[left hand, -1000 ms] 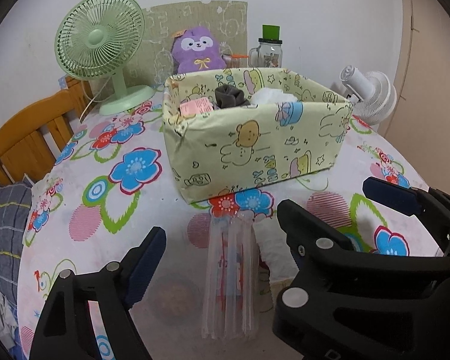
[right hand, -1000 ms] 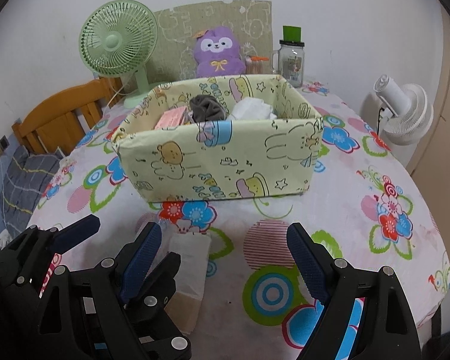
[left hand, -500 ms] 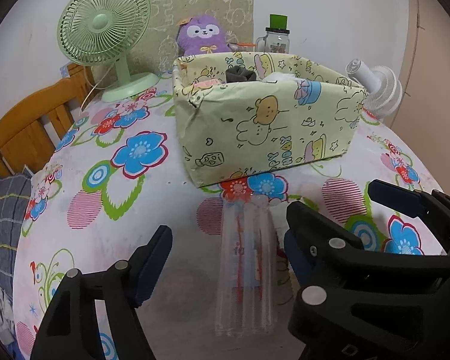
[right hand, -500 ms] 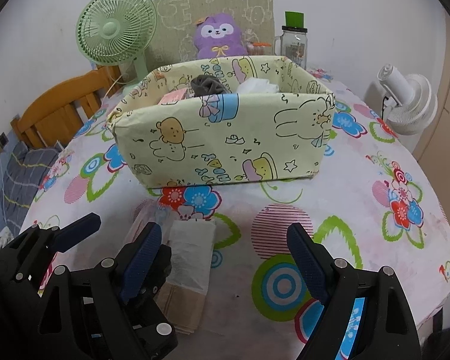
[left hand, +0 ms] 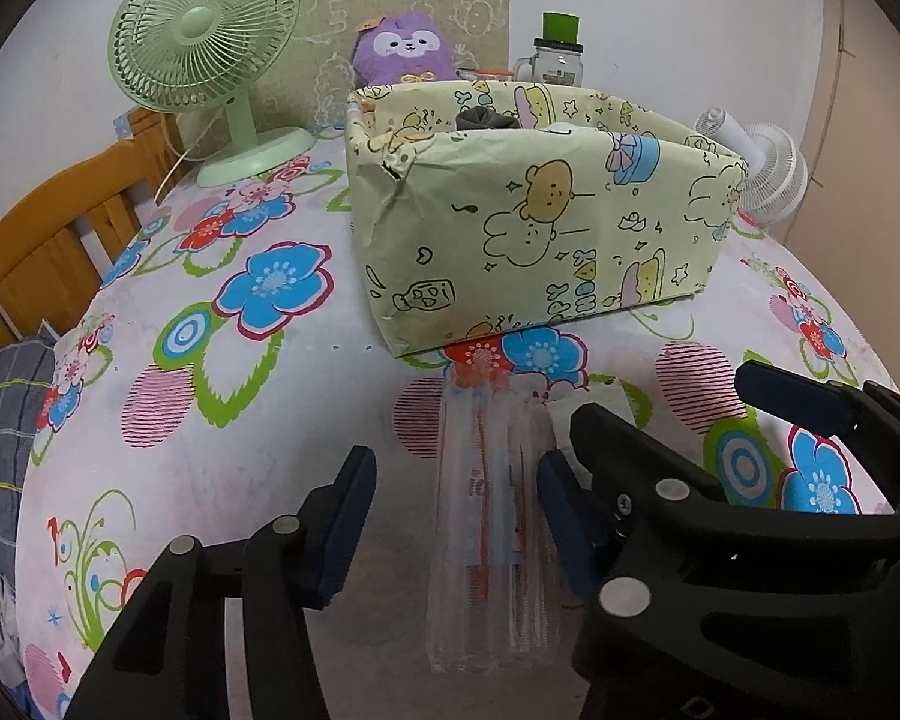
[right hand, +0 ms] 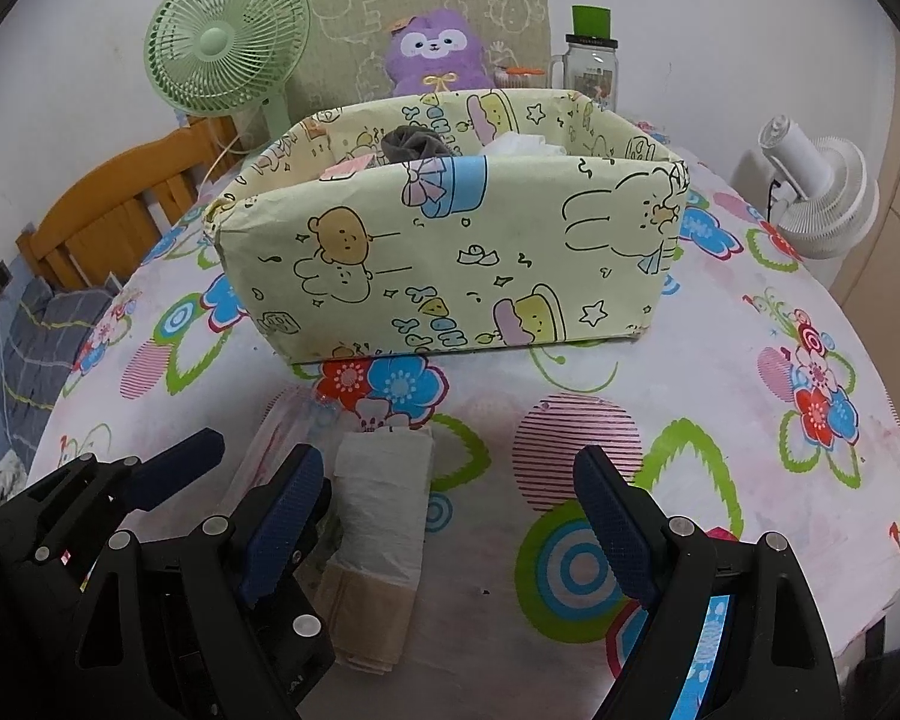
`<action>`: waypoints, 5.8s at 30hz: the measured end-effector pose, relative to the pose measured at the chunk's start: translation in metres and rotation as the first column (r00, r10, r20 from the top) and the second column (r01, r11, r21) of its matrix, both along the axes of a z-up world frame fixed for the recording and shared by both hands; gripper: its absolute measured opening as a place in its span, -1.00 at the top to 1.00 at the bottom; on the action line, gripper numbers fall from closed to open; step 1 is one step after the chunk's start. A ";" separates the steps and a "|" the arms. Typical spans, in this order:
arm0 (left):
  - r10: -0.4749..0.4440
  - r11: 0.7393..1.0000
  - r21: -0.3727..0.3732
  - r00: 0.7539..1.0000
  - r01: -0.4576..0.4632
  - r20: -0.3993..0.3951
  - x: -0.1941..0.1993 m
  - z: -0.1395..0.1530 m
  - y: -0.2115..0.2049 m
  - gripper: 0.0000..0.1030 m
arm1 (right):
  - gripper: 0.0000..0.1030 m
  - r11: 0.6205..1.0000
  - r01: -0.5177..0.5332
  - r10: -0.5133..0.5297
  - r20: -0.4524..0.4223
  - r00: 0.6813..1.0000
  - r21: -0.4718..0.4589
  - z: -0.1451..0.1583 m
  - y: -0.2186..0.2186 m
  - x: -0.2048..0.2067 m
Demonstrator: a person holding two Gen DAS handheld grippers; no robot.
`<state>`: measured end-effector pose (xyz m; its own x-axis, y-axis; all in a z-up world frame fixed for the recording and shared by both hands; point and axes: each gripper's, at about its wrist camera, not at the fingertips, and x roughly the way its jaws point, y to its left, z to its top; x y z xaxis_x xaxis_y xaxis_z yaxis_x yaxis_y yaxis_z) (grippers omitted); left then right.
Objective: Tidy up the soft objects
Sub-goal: 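Close the left gripper on the clear plastic tubes while the right gripper grasps the white wrapped item, then lift both held items and carry them over the fabric box, then lower the clear tubes and white wrapped item into the box with both grippers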
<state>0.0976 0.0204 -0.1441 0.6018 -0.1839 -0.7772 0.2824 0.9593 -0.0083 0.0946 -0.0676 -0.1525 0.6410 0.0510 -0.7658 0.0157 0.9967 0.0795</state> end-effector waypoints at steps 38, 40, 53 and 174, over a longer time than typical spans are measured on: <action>0.014 1.000 -0.010 1.000 -0.014 0.018 -0.022 -0.004 0.016 0.52 | -0.37 0.999 -0.012 0.015 -0.073 0.997 0.035 -0.015 0.019 -0.002; 0.013 1.000 -0.004 1.000 -0.013 0.021 -0.023 -0.004 0.015 0.52 | -0.35 0.999 -0.003 0.007 -0.087 0.996 0.049 -0.018 0.017 0.000; 0.025 1.000 -0.005 1.000 -0.025 0.004 -0.020 -0.006 0.009 0.50 | 0.30 1.000 -0.009 0.012 -0.085 0.996 0.027 -0.018 0.018 0.002; 0.149 0.985 -0.128 0.950 -0.118 0.276 0.003 0.137 -0.058 0.51 | 0.51 0.989 -0.134 0.115 0.269 0.956 0.055 0.138 -0.055 0.029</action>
